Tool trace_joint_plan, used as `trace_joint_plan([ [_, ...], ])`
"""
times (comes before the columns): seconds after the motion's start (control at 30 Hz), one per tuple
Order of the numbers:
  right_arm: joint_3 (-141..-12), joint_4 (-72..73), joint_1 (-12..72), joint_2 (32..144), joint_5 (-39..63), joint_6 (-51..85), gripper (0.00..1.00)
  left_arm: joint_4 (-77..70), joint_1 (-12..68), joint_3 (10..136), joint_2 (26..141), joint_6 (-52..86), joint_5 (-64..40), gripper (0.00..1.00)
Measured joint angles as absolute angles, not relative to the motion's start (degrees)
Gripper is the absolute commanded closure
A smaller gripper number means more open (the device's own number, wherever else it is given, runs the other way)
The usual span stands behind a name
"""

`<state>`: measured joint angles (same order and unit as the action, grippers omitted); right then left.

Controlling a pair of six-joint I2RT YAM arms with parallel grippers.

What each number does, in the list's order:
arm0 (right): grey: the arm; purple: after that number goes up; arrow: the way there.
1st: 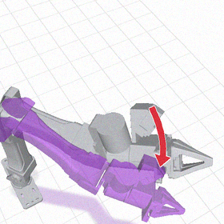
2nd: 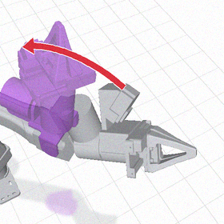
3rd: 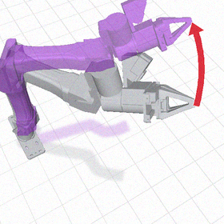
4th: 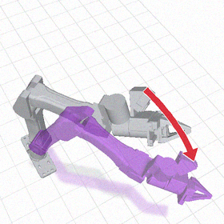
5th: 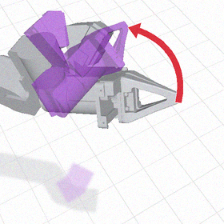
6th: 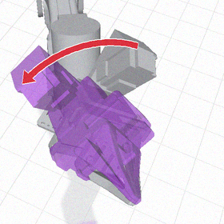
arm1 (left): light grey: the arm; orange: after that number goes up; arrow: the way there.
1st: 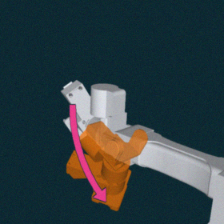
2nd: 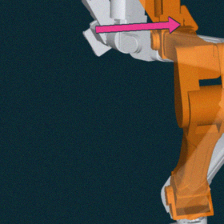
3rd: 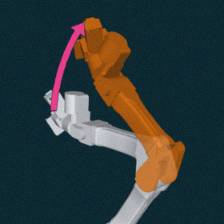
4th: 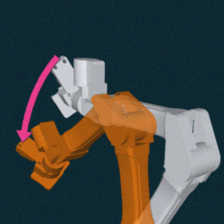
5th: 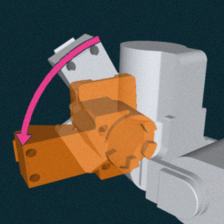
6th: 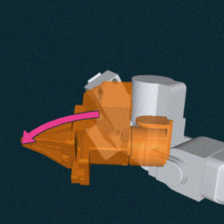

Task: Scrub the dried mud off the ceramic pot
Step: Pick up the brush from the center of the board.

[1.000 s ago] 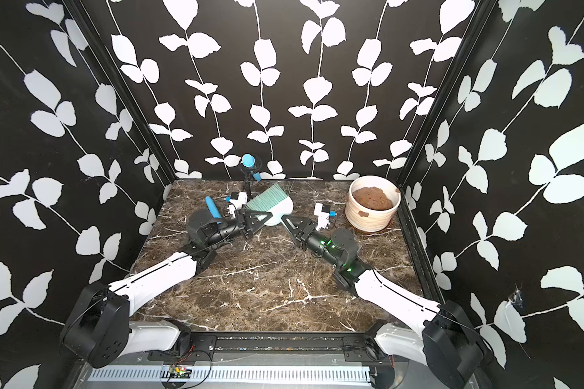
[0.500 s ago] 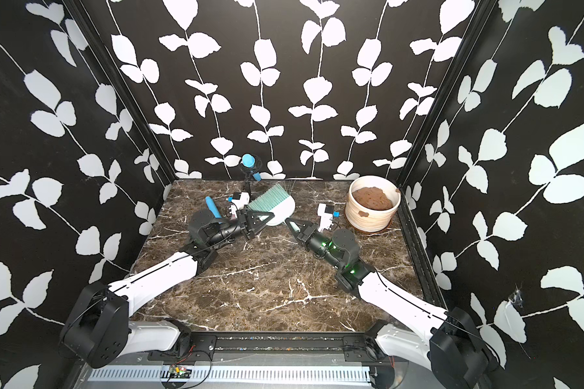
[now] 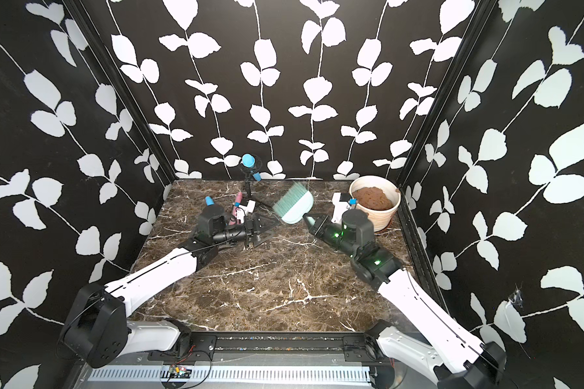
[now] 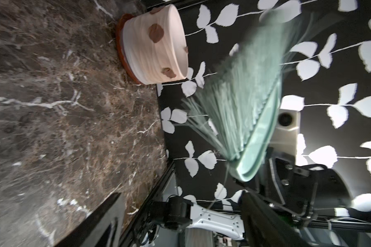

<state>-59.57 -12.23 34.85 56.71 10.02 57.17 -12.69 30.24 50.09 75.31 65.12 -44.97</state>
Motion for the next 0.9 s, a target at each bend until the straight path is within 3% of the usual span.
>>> trace_joint_plan([
  [0.13, -66.1, -22.3, 34.8, 58.0, 9.5, 48.3, 1.0, -1.9, 30.2, 55.5, 74.8, 57.0, -44.0, 0.1],
  [0.3, -65.9, -25.9, 34.8, 59.6, 10.4, 44.4, 1.0, 1.2, 30.5, 55.9, 72.2, 53.3, -43.0, 0.11],
  [0.53, -52.4, -7.1, 34.8, 57.8, 12.1, 61.4, 1.0, -13.1, 31.2, 50.0, 70.3, 60.2, -41.3, 0.13],
  [0.8, -47.6, 12.6, 35.7, 57.9, 8.7, 75.4, 1.0, -18.4, 33.0, 52.0, 70.4, 62.4, -39.5, 0.17],
  [0.9, -47.4, 16.9, 36.9, 58.2, 7.9, 77.9, 1.0, -20.0, 33.1, 52.5, 70.8, 63.4, -39.1, 0.22],
])
